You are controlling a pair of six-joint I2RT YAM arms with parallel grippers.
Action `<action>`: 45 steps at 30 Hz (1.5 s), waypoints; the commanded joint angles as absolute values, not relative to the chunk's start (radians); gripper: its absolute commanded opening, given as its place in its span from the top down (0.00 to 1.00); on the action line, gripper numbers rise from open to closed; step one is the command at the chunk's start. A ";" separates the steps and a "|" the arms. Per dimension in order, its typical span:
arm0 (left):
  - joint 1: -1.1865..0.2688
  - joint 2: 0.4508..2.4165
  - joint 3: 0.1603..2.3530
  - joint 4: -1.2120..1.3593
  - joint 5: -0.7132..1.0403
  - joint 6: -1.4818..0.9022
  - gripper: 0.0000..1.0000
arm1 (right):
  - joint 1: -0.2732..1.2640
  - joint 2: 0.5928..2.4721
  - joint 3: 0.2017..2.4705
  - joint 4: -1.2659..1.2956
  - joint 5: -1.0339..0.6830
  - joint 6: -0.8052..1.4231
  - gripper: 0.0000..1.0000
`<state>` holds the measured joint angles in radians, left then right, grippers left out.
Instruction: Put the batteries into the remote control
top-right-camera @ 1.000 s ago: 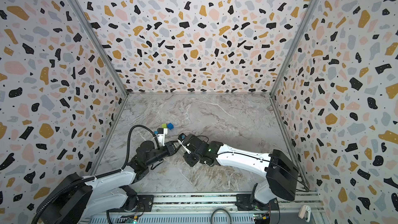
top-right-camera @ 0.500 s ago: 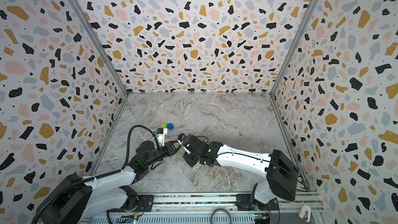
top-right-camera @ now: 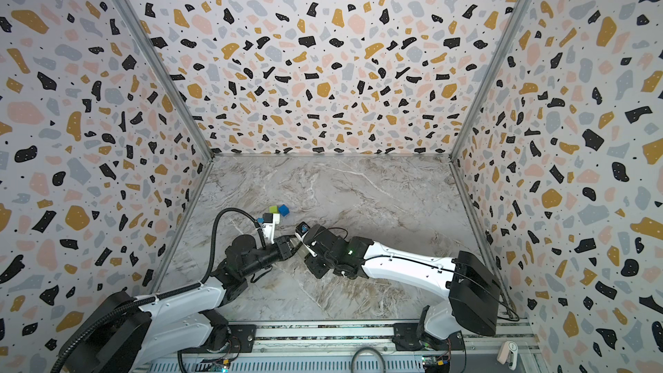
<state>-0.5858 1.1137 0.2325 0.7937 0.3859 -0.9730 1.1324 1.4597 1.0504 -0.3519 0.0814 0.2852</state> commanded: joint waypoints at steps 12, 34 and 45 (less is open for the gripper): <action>-0.592 1.076 0.247 0.834 0.416 -0.950 1.00 | 1.133 1.335 1.035 -0.404 0.105 0.321 0.61; -0.592 1.070 0.249 0.848 0.429 -0.959 1.00 | 1.084 1.399 0.957 -0.333 0.049 0.323 0.65; -0.593 1.069 0.260 0.883 0.469 -0.982 1.00 | 1.059 1.429 0.937 -0.302 0.050 0.311 0.65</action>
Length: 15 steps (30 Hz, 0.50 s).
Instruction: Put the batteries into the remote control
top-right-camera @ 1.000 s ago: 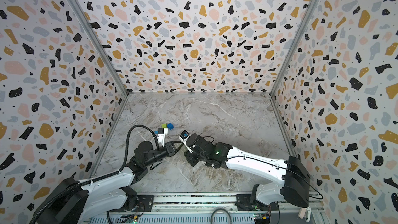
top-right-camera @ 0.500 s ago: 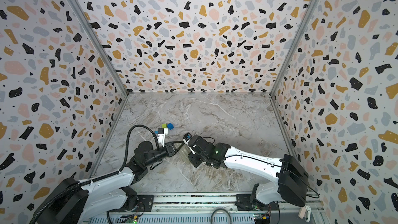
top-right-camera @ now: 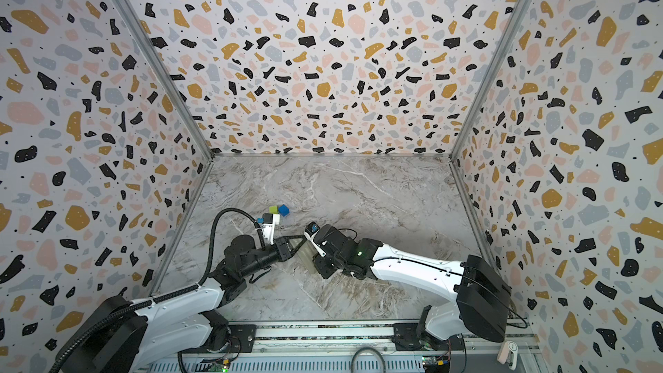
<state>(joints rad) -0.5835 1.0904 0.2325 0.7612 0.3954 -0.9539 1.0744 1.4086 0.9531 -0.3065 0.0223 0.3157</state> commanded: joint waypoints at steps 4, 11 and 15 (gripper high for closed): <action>-0.594 1.068 0.269 0.890 0.494 -0.986 1.00 | 1.051 1.438 0.932 -0.287 0.051 0.304 0.65; -0.596 1.068 0.287 0.861 0.501 -0.969 1.00 | 1.072 1.418 0.945 -0.291 0.077 0.274 0.63; -0.595 1.078 0.295 0.816 0.466 -0.952 1.00 | 1.095 1.354 0.951 -0.290 0.099 0.265 0.59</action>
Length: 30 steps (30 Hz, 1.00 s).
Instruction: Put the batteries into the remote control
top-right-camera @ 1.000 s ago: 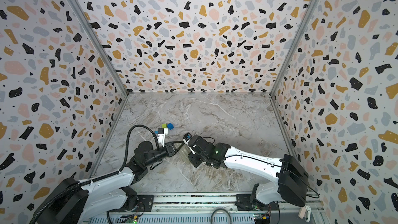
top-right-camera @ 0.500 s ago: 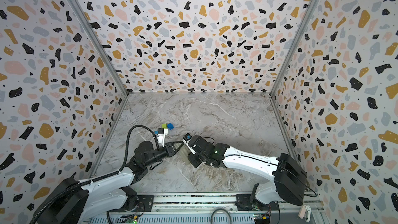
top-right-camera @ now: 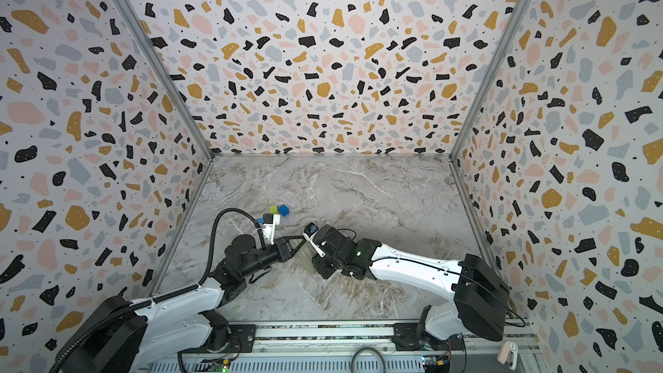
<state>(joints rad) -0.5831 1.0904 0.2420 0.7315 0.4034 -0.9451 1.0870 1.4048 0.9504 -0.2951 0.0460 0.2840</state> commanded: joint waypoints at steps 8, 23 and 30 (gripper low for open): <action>-0.594 1.107 0.293 0.796 0.389 -0.977 1.00 | 1.099 1.238 0.925 -0.279 0.101 0.305 0.34; -0.594 1.108 0.280 0.812 0.334 -1.043 1.00 | 1.078 1.432 0.953 -0.155 0.037 0.287 0.22; -0.594 1.115 0.282 0.821 0.322 -1.061 1.00 | 1.062 1.448 0.924 -0.112 0.022 0.288 0.26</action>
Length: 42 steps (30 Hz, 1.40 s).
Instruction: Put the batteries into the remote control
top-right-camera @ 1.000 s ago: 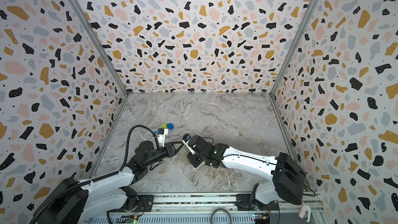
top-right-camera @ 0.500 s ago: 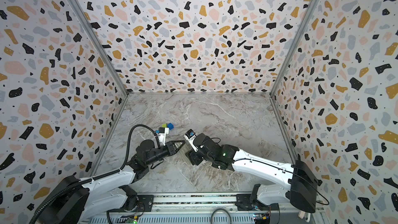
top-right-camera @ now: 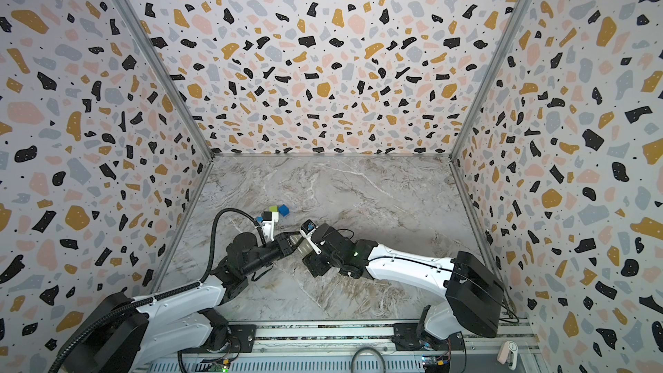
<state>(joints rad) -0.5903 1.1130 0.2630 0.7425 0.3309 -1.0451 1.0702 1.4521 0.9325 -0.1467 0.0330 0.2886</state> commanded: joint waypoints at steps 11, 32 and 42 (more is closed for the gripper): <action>-0.594 1.126 0.278 0.856 0.322 -1.087 1.00 | 1.053 1.460 0.907 -0.101 0.015 0.268 0.36; -0.594 1.100 0.375 0.674 0.385 -0.921 0.56 | 0.940 1.336 0.825 -0.044 -0.070 0.255 0.85; -0.611 1.002 0.457 0.610 0.535 -0.720 0.11 | 0.798 1.157 0.812 -0.025 -0.359 0.148 0.87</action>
